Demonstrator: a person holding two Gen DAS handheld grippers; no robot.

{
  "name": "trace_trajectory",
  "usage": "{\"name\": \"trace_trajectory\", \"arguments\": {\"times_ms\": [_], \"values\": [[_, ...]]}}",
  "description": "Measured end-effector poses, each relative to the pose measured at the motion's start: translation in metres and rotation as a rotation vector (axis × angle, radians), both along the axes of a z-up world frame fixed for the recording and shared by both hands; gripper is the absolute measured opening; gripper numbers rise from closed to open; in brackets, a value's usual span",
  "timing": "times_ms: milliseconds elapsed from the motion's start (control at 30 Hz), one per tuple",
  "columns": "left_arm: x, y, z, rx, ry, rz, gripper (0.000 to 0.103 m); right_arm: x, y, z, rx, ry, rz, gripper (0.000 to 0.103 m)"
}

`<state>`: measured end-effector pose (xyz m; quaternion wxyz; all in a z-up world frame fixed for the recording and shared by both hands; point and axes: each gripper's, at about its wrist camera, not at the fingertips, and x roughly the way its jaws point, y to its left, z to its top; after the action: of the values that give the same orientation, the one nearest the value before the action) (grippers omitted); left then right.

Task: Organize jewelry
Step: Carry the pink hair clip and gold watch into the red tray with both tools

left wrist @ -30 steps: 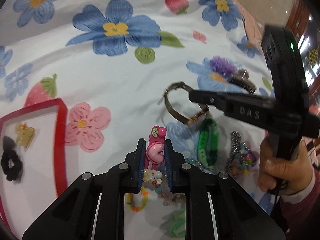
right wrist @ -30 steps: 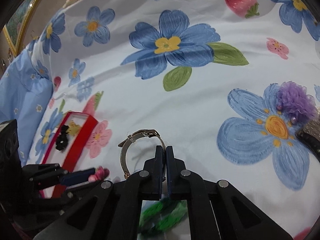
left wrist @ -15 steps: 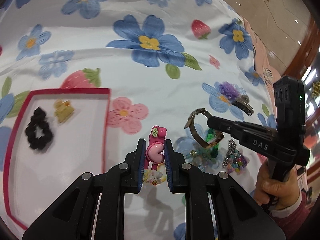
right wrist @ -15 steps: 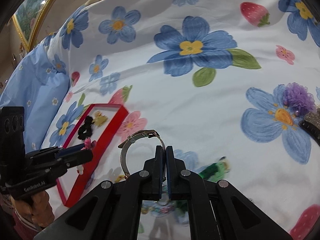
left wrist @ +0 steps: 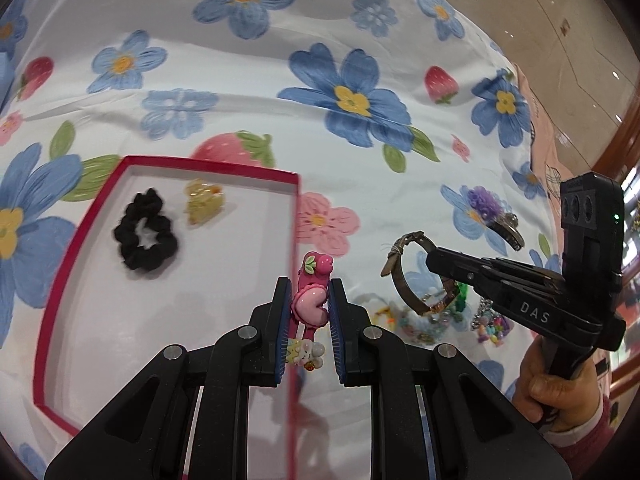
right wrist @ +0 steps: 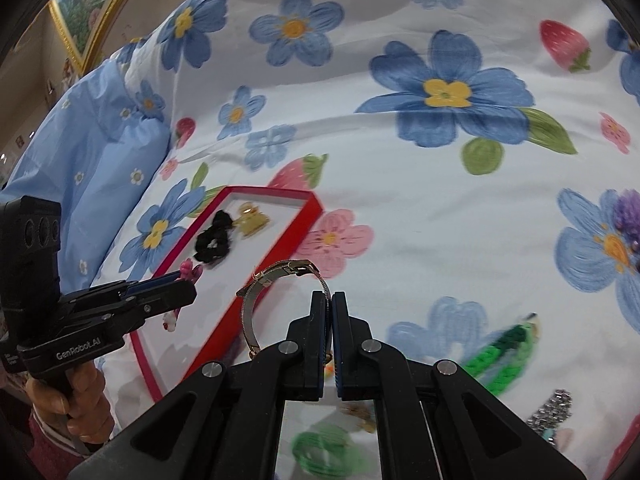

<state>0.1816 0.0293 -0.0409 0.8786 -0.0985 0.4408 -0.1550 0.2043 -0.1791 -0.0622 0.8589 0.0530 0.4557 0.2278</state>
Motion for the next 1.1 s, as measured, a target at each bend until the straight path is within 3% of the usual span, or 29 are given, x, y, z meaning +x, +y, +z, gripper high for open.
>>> {"name": "trace_trajectory", "arguments": {"times_ms": [733,1100], "values": [[0.019,0.092,-0.024,0.025,0.056,0.199,0.016,0.034,0.108,-0.012,0.010,0.019,0.154,0.003],[0.049,0.107,-0.057,0.083,0.128,0.251,0.016,0.064,0.143,-0.047,-0.105,0.052,0.193,0.003]]}}
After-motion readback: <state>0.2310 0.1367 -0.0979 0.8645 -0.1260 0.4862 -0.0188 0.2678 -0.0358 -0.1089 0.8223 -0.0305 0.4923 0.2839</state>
